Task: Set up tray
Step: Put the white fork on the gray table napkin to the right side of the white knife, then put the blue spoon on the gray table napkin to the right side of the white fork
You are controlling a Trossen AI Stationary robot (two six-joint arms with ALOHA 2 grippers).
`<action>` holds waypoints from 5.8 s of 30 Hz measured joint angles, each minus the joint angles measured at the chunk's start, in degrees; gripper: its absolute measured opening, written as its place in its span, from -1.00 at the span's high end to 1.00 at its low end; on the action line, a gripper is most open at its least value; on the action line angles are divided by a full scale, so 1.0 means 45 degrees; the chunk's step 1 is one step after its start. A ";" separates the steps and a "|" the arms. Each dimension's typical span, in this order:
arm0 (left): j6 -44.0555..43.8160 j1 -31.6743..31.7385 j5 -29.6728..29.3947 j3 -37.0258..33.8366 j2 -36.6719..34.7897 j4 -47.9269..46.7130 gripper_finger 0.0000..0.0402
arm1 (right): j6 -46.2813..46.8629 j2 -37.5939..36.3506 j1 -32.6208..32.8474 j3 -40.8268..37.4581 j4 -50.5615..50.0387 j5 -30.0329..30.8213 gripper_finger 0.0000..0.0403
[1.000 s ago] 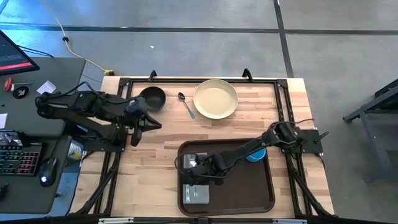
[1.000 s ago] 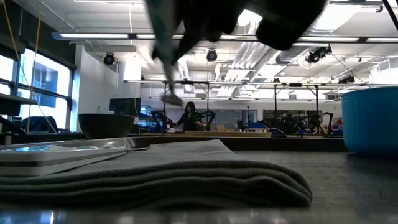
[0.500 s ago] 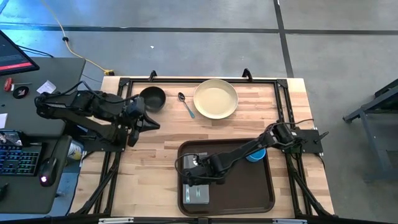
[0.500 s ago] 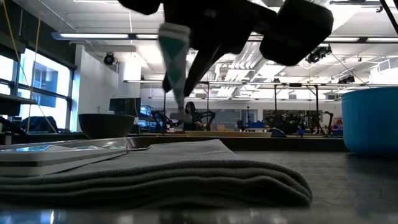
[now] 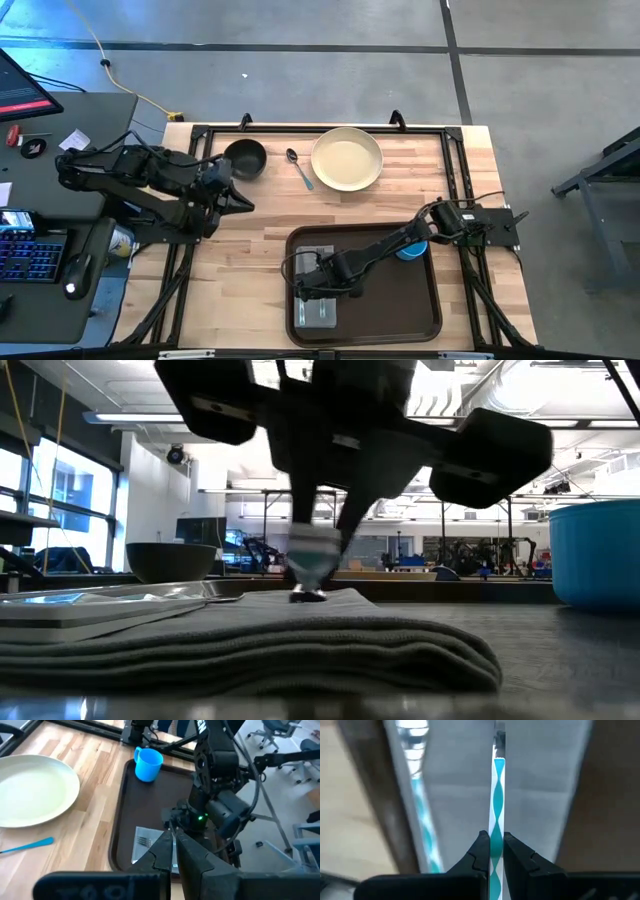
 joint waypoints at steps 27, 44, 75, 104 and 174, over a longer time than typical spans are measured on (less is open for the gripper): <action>-0.0198 0.0000 -0.0049 -0.0001 0.0001 0.0007 0.70 | -0.0086 0.0763 -0.0223 0.0010 0.1473 -0.0598 0.88; -0.0282 0.0004 -0.0048 -0.0001 0.0001 -0.0178 0.70 | 0.0016 0.0753 -0.0209 -0.0005 0.1586 -0.1504 0.83; -0.0429 0.0001 -0.0039 0.0009 -0.0004 -0.0146 0.70 | -0.0729 0.0183 -0.0209 -0.0015 0.1432 -0.1461 0.11; 0.0807 0.3378 0.2245 0.0043 -0.1054 -0.0185 0.70 | -0.5566 -0.1584 -0.2992 -0.0005 0.2545 0.0188 0.18; 0.0636 0.5332 -0.0124 0.0028 0.1834 -0.0579 0.70 | -2.1034 -0.4458 -0.9576 0.1994 -0.2644 0.2061 0.23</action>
